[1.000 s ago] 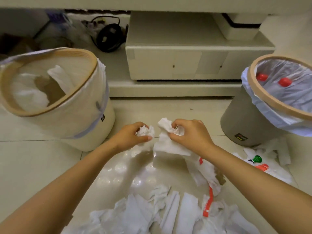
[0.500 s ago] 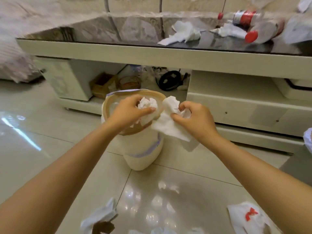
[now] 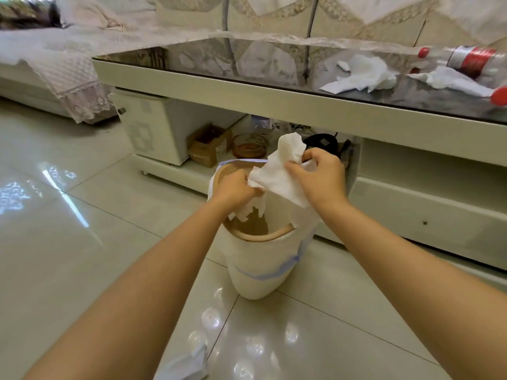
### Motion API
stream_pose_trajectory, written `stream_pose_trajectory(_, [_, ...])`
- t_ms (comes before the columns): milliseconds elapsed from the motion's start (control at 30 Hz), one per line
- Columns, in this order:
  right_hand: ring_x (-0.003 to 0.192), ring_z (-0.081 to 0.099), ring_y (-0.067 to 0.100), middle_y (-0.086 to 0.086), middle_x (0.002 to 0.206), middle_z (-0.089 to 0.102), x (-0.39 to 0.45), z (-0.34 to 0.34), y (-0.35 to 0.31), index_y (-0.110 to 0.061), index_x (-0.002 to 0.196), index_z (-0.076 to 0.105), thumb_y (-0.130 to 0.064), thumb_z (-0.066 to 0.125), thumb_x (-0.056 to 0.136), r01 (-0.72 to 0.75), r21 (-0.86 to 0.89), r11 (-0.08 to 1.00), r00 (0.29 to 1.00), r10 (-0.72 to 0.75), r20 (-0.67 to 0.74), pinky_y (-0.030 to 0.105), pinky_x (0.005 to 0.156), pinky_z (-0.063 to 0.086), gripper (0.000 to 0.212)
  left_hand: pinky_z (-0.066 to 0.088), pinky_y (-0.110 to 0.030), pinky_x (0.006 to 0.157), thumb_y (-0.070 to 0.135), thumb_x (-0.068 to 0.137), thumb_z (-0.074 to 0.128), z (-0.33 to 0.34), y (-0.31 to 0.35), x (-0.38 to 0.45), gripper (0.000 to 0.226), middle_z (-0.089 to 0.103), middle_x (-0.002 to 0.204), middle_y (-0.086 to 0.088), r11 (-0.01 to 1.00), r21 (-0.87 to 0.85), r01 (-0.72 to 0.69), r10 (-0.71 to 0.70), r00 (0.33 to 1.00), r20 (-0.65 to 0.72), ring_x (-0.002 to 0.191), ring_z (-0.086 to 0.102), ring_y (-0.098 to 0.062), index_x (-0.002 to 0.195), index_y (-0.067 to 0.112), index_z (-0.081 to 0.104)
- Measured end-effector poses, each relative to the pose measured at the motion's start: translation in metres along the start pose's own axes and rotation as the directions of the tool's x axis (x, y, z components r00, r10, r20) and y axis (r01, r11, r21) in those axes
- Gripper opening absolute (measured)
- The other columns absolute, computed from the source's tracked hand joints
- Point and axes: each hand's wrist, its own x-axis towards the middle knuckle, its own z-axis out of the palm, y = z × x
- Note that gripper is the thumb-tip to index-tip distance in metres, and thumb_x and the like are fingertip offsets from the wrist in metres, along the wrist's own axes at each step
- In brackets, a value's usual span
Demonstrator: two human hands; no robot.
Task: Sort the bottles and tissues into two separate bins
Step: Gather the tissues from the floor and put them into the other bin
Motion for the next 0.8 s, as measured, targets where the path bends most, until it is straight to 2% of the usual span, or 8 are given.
stream_pose_trajectory(67, [0.076, 0.052, 0.014, -0.005, 0.082, 0.059, 0.004, 0.011, 0.003, -0.019, 0.083, 0.06, -0.034, 0.069, 0.081, -0.014, 0.038, 0.999, 1.0, 0.014, -0.002, 0.027, 0.062, 0.039, 0.017, 0.049, -0.027, 0.073, 0.031, 0.086, 0.066, 0.003, -0.008, 0.003, 0.031, 0.064, 0.099, 0.002, 0.998, -0.057, -0.005, 0.005, 1.0, 0.0, 0.089, 0.062, -0.016, 0.115, 0.022, 0.06])
stream_pose_trajectory(167, [0.078, 0.055, 0.016, -0.002, 0.084, 0.062, 0.007, 0.025, 0.007, -0.018, 0.083, 0.061, -0.033, 0.07, 0.08, -0.019, 0.036, 0.999, 1.0, 0.019, 0.003, 0.029, 0.064, 0.043, 0.018, 0.049, -0.026, 0.08, 0.034, 0.086, 0.064, 0.006, -0.015, 0.009, 0.034, 0.064, 0.103, 0.005, 0.996, -0.028, -0.08, 0.079, 0.996, -0.045, 0.096, 0.06, -0.013, 0.119, 0.027, 0.059])
stream_pose_trajectory(233, [0.079, 0.056, 0.017, -0.001, 0.085, 0.063, 0.01, 0.032, 0.009, -0.017, 0.085, 0.061, -0.032, 0.069, 0.08, -0.006, 0.021, 1.0, 1.0, 0.006, 0.0, 0.031, 0.066, 0.045, 0.018, 0.049, -0.027, 0.08, 0.029, 0.087, 0.062, 0.009, -0.018, 0.009, 0.026, 0.064, 0.099, 0.005, 0.994, -0.006, -0.107, 0.106, 0.991, -0.082, 0.093, 0.059, -0.013, 0.113, 0.026, 0.062])
stream_pose_trajectory(400, [0.08, 0.056, 0.014, -0.005, 0.086, 0.061, 0.022, 0.045, 0.017, -0.018, 0.088, 0.06, -0.028, 0.069, 0.082, 0.061, -0.038, 0.997, 0.998, -0.061, 0.017, 0.026, 0.066, 0.044, 0.014, 0.045, -0.023, 0.064, 0.013, 0.086, 0.057, 0.014, -0.02, 0.008, 0.01, 0.061, 0.078, 0.002, 0.993, 0.083, -0.08, 0.093, 0.982, -0.167, 0.077, 0.056, -0.014, 0.088, 0.017, 0.066])
stream_pose_trajectory(467, [0.079, 0.055, 0.014, -0.005, 0.084, 0.06, 0.028, 0.047, 0.023, -0.019, 0.089, 0.06, -0.025, 0.067, 0.082, 0.08, -0.124, 0.989, 0.994, -0.07, 0.085, 0.025, 0.06, 0.044, 0.012, 0.045, -0.023, 0.061, 0.016, 0.086, 0.057, 0.015, -0.02, 0.009, 0.008, 0.059, 0.072, 0.003, 0.993, 0.093, -0.075, 0.091, 0.979, -0.183, 0.072, 0.056, -0.014, 0.082, 0.016, 0.064])
stream_pose_trajectory(533, [0.078, 0.056, 0.015, -0.004, 0.084, 0.061, 0.033, 0.049, 0.029, -0.019, 0.09, 0.061, -0.021, 0.065, 0.081, 0.078, -0.25, 0.965, 0.983, -0.034, 0.178, 0.026, 0.057, 0.044, 0.01, 0.049, -0.025, 0.064, 0.022, 0.086, 0.059, 0.016, -0.02, 0.008, 0.006, 0.062, 0.075, 0.003, 0.992, 0.114, -0.059, 0.077, 0.983, -0.164, 0.073, 0.057, -0.013, 0.087, 0.018, 0.064])
stream_pose_trajectory(667, [0.085, 0.062, 0.025, 0.006, 0.092, 0.068, 0.045, 0.056, 0.047, -0.014, 0.095, 0.065, -0.013, 0.065, 0.077, 0.054, -0.437, 0.898, 0.949, 0.09, 0.302, 0.041, 0.075, 0.055, 0.017, 0.055, -0.035, 0.074, 0.023, 0.082, 0.062, 0.018, -0.021, 0.008, 0.013, 0.066, 0.083, 0.004, 0.971, 0.235, -0.05, 0.072, 0.993, -0.089, 0.081, 0.06, -0.015, 0.094, 0.023, 0.066])
stream_pose_trajectory(800, [0.092, 0.062, 0.022, 0.003, 0.106, 0.066, 0.046, 0.059, 0.053, -0.024, 0.115, 0.063, -0.014, 0.07, 0.078, 0.077, -0.499, 0.863, 0.898, 0.158, 0.411, 0.039, 0.08, 0.054, 0.039, 0.055, -0.034, 0.078, 0.022, 0.08, 0.066, 0.018, -0.021, 0.007, 0.016, 0.065, 0.087, 0.005, 0.963, 0.263, -0.061, 0.078, 0.995, -0.056, 0.087, 0.059, -0.014, 0.096, 0.025, 0.067])
